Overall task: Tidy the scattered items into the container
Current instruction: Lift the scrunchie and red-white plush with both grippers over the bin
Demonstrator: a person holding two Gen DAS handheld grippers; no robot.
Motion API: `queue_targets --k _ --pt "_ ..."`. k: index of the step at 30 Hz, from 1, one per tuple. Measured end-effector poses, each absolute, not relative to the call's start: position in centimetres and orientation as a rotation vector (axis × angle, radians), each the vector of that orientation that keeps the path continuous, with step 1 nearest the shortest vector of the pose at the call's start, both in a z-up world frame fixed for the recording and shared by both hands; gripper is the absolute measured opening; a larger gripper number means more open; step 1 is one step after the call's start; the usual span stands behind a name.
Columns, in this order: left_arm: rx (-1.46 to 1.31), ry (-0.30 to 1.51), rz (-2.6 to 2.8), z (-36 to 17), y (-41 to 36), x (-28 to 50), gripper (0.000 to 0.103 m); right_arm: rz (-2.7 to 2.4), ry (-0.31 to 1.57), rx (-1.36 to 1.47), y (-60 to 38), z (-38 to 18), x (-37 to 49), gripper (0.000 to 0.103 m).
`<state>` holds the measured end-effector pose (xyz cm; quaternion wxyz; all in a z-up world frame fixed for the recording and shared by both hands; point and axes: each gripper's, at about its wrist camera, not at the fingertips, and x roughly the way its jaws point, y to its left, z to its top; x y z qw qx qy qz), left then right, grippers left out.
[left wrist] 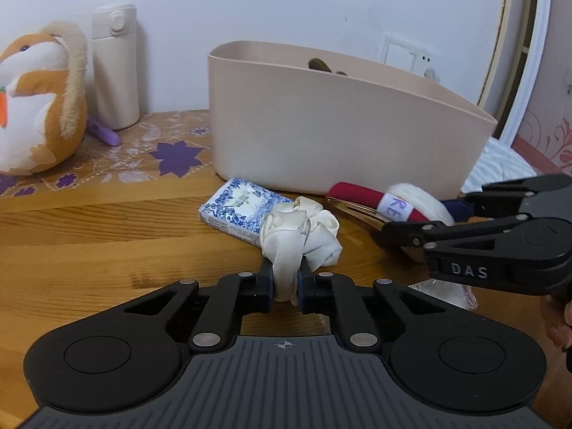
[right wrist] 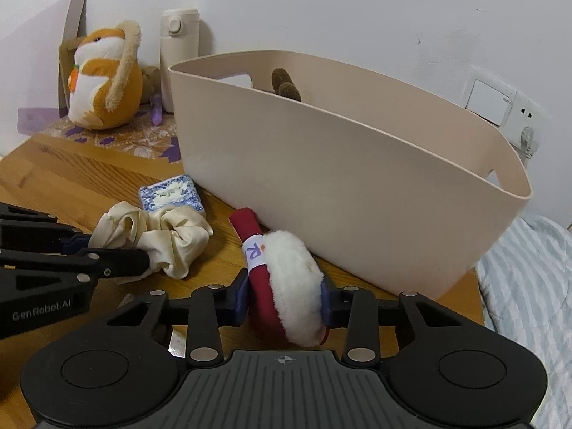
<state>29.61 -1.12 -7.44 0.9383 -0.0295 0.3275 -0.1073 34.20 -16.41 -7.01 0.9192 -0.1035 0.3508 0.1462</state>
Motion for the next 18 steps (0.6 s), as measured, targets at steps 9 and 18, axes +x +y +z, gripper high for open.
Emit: queue_targets --k 9,18 --pt "-0.092 0.632 -0.209 -5.9 0.3 27.6 0.011 0.32 0.673 -0.187 -16.8 -4.8 31.6 0.034" --pt "-0.09 0.564 -0.193 -3.2 0.9 25.4 0.011 0.326 0.579 -0.187 -17.4 -1.0 28.2 0.035"
